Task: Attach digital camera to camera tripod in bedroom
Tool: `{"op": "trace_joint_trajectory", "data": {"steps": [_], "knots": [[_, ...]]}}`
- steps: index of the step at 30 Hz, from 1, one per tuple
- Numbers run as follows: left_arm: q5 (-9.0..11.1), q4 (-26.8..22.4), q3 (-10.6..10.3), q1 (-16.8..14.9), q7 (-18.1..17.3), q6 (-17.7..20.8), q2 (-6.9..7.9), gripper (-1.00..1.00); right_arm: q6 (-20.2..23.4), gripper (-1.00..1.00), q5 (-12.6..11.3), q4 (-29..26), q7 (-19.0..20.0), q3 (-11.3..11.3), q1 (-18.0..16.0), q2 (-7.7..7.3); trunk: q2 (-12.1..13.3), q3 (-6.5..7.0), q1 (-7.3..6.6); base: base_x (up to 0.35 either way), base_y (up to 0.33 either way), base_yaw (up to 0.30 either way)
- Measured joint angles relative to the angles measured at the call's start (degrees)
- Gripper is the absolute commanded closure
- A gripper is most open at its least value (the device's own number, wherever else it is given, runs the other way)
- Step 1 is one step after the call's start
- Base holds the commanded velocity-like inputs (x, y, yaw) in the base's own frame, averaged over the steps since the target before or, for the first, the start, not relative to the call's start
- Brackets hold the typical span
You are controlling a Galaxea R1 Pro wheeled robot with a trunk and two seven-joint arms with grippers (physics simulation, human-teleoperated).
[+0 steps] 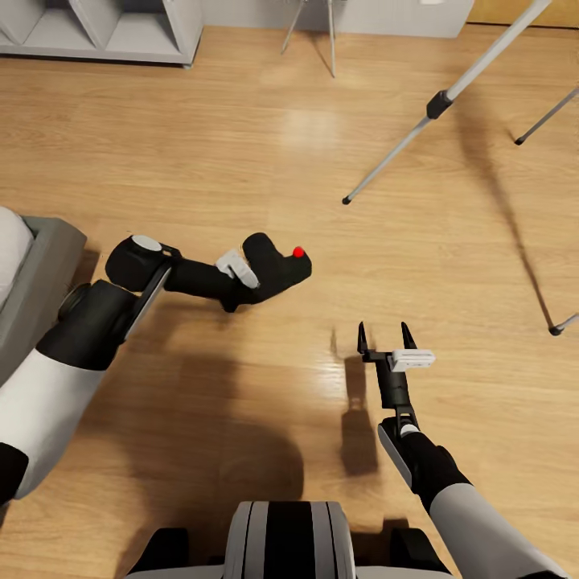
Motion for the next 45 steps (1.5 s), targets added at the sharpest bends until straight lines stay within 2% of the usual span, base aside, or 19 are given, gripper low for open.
{"op": "trace_joint_trajectory", "data": {"steps": [1,7,12,23,45], "knots": [[0.3,-1.8,0.0,0.0,-2.9,1.2,0.16,1.0,0.0,-1.0,0.0,0.0,0.0,0.0,0.0,0.0,0.0,0.09,0.0,0.0,0.0,0.0],[-0.1,-5.0,0.0,0.0,-10.7,2.6,0.3,1.0,0.0,-1.0,0.0,0.0,0.0,0.0,0.0,0.0,0.0,0.65,0.0,0.0,0.0,0.0],[-0.3,-5.4,0.0,0.0,-12.7,2.8,0.41,1.0,0.0,-1.0,0.0,0.0,0.0,0.0,0.0,0.0,0.0,1.12,0.0,0.0,0.0,0.0],[-0.4,-5.1,0.0,0.1,-13.5,3.0,0.57,1.0,0.0,-1.0,0.0,0.0,0.0,0.0,0.0,0.0,0.0,1.83,0.0,0.0,0.0,0.0],[-0.4,-3.7,0.0,0.6,-13.4,3.1,1.3,1.0,0.0,-1.0,0.0,0.1,0.0,0.0,0.0,0.0,0.3,6.77,-0.57,0.0,0.0,0.0]]}}
